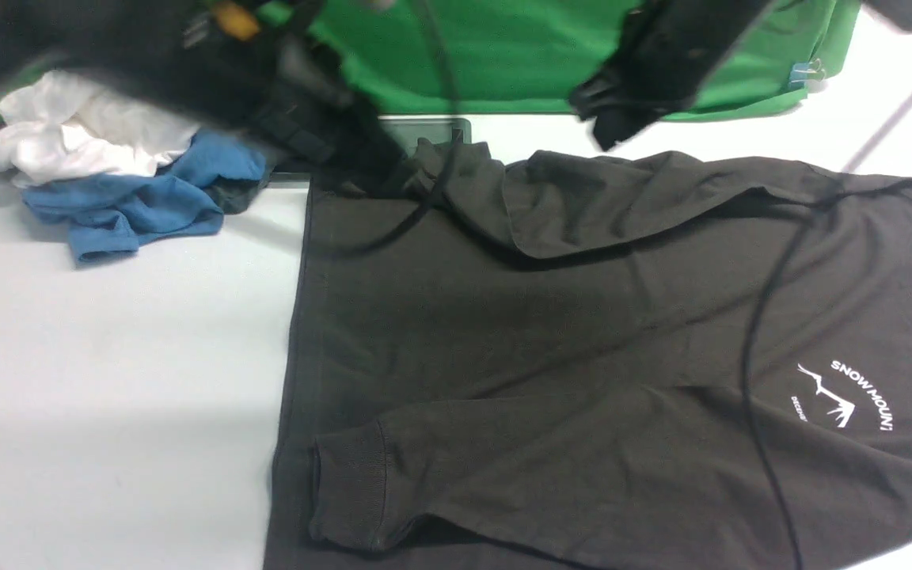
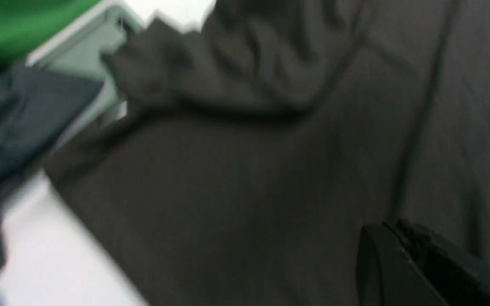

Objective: Fold a long-sleeved shirt on a white desktop.
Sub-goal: 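Fold the left side of the dark shirt inward over its body with the left gripper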

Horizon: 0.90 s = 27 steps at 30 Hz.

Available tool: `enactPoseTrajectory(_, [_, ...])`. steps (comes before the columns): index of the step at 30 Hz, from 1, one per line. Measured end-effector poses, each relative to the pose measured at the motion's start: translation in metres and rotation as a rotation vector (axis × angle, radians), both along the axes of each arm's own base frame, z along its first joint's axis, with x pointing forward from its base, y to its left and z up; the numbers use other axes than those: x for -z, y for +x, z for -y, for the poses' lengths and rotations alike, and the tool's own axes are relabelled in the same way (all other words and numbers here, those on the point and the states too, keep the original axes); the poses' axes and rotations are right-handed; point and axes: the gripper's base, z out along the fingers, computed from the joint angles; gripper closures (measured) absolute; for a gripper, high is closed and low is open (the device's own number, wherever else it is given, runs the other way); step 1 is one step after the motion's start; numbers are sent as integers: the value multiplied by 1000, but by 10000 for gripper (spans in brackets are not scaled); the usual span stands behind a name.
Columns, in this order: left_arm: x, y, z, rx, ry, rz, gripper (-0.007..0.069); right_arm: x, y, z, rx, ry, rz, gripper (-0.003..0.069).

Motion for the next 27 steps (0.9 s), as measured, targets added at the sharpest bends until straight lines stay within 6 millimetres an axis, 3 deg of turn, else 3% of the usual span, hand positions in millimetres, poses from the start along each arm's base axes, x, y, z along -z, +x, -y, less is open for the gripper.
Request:
enactPoseTrajectory(2, [22, 42, 16, -2, 6, -24, 606, -15, -28, 10, 11, 2, 11, 571])
enactPoseTrajectory(4, [34, 64, 24, -1, 19, -22, 606, -22, -46, 16, 25, 11, 20, 574])
enactPoseTrajectory(7, [69, 101, 37, 3, 56, -42, 596, -34, -77, 24, 32, 32, 72, 571])
enactPoseTrajectory(9, [84, 124, 44, 3, 62, -31, 555, -44, -106, 31, 28, 47, 115, 566])
enactPoseTrajectory(11, [95, 138, 48, 2, 64, -23, 513, -54, -124, 37, 27, 63, 152, 563])
enactPoseTrajectory(12, [96, 139, 49, 3, 64, -22, 499, -53, -125, 37, 27, 61, 146, 562])
enactPoseTrajectory(13, [103, 151, 52, 13, 68, -4, 434, -61, -143, 43, 27, 74, 179, 558])
enactPoseTrajectory(14, [104, 152, 52, 18, 71, 0, 417, -60, -143, 43, 27, 72, 175, 558])
enactPoseTrajectory(17, [119, 169, 52, 77, 83, 27, 271, -68, -169, 52, 25, 82, 210, 548])
enactPoseTrajectory(20, [134, 181, 45, 120, 90, 31, 199, -72, -184, 58, 25, 90, 230, 543])
enactPoseTrajectory(27, [168, 199, 32, 195, 92, 88, 216, -77, -203, 64, 23, 96, 233, 533])
